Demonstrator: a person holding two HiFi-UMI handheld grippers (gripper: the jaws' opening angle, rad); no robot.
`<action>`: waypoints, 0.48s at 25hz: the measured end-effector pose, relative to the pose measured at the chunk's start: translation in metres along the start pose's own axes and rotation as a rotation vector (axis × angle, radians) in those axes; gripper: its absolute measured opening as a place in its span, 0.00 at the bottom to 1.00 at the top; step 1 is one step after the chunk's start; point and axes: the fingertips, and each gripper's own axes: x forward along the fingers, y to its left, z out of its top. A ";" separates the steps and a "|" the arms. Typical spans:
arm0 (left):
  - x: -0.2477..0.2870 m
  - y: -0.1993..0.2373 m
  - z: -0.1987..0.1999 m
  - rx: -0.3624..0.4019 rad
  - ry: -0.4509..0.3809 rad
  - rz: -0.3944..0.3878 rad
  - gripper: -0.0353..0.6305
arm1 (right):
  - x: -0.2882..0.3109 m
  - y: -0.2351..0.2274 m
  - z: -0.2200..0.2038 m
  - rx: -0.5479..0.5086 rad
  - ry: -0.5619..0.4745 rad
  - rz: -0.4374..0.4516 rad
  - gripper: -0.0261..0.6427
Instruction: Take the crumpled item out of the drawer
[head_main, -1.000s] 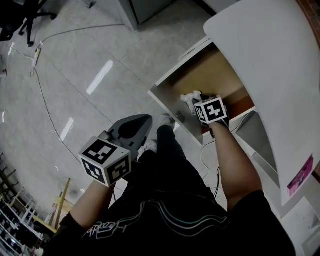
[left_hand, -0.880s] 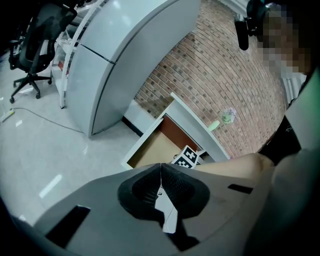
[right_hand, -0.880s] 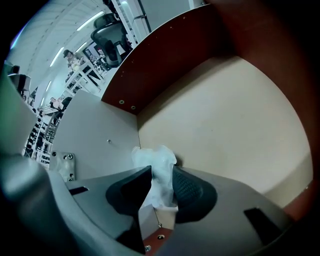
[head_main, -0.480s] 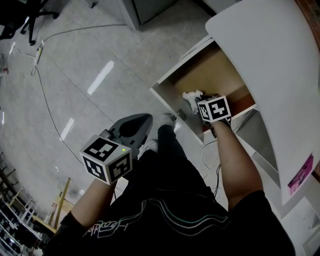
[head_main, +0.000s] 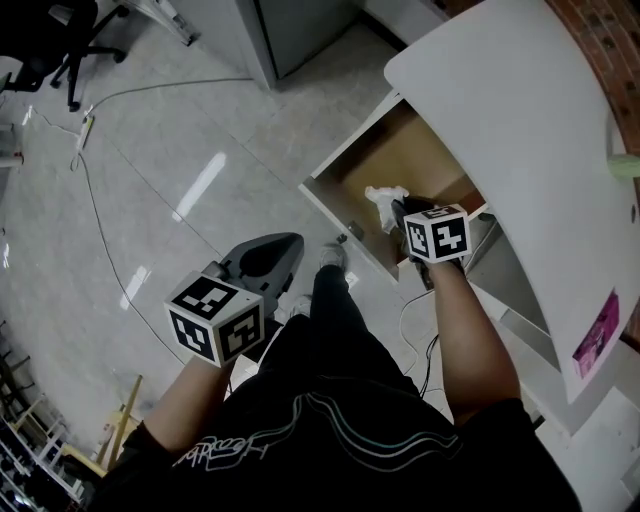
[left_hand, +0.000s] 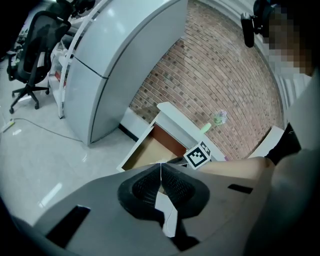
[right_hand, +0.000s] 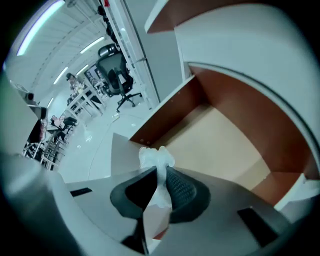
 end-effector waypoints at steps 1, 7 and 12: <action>-0.006 -0.007 0.002 0.009 -0.004 -0.007 0.09 | -0.014 0.004 0.006 0.007 -0.033 0.000 0.15; -0.043 -0.056 0.011 0.074 -0.024 -0.053 0.09 | -0.107 0.041 0.027 0.004 -0.193 0.018 0.15; -0.121 -0.114 0.035 0.150 -0.063 -0.114 0.09 | -0.228 0.117 0.048 -0.053 -0.338 -0.001 0.15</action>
